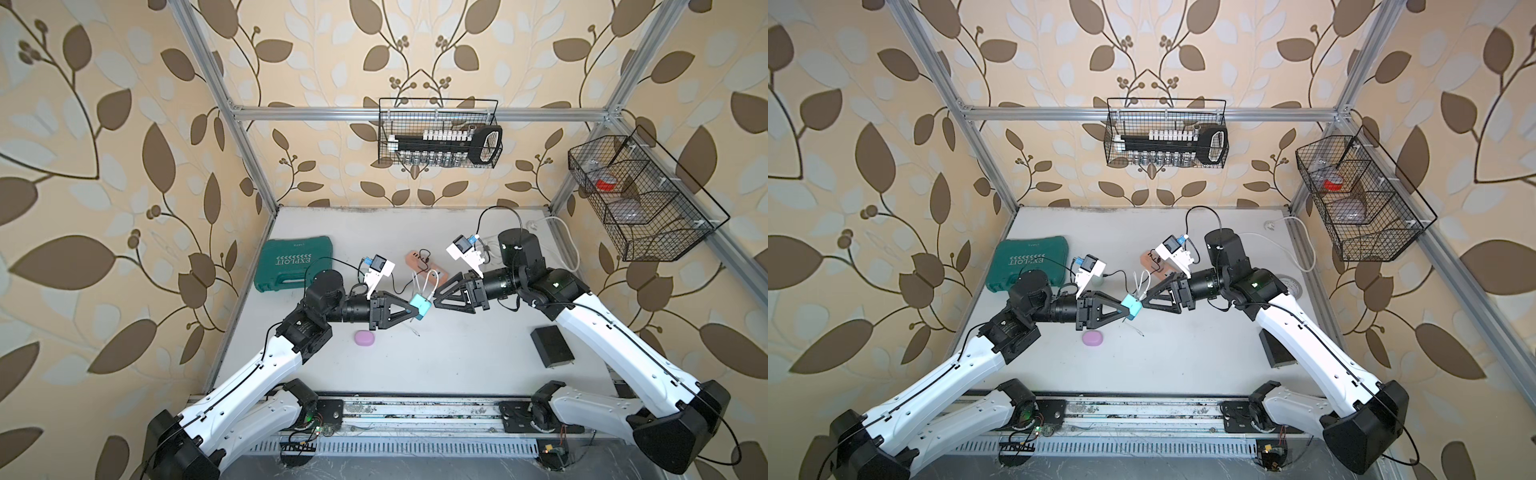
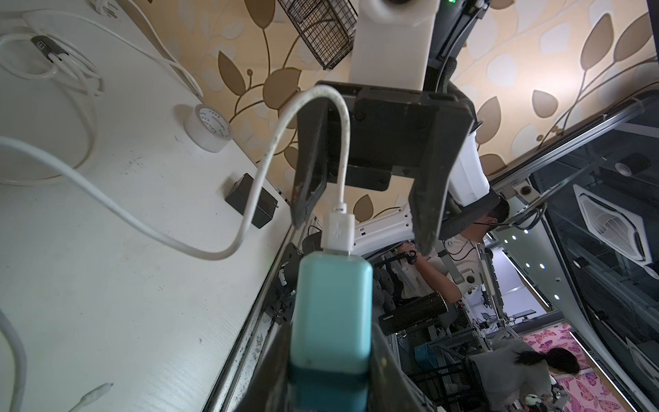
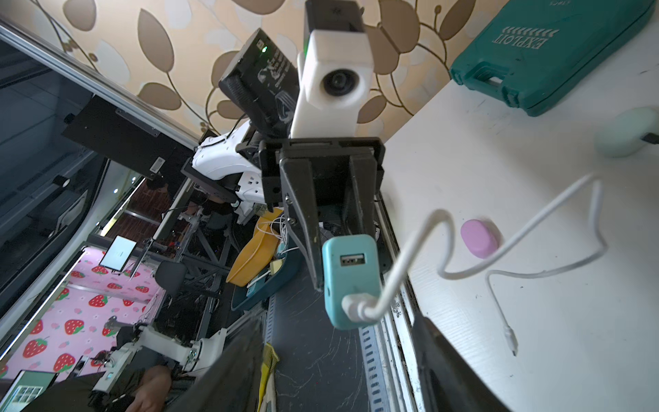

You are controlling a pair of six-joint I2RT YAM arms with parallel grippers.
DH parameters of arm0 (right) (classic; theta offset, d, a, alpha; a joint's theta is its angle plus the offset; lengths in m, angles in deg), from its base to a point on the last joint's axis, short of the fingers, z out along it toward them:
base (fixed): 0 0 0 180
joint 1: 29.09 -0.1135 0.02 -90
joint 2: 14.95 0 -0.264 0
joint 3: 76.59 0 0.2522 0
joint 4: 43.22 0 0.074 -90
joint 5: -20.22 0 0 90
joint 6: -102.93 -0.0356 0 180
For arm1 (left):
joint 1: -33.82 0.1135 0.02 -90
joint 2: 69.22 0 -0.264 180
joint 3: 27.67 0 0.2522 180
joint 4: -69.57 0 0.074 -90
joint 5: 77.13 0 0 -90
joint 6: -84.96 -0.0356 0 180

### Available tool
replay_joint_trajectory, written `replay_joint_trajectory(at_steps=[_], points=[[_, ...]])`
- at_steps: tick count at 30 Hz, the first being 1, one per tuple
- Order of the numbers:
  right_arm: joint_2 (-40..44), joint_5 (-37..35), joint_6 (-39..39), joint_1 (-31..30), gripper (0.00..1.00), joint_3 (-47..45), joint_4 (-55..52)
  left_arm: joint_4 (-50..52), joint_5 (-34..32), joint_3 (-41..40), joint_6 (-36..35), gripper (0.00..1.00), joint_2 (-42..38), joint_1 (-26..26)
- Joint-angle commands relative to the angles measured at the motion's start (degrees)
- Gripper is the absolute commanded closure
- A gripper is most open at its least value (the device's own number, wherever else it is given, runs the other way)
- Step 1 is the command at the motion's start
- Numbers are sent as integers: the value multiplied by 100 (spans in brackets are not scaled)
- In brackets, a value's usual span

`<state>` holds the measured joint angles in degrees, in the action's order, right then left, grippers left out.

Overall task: Charge the bluetooth headset
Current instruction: Adjust the plug.

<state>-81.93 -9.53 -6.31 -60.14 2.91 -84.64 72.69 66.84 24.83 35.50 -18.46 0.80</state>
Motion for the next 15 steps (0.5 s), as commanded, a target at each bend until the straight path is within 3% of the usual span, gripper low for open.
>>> replay_joint_trajectory(at_steps=[1, 15], points=[[-132, 127, -58, -167, 33, -24, 267, -324, 262, 222, -17, 100, 36, -10], [-483, 241, -134, -569, 50, 285, 385, -274, 359, 221, -20, 100, 30, -64]])
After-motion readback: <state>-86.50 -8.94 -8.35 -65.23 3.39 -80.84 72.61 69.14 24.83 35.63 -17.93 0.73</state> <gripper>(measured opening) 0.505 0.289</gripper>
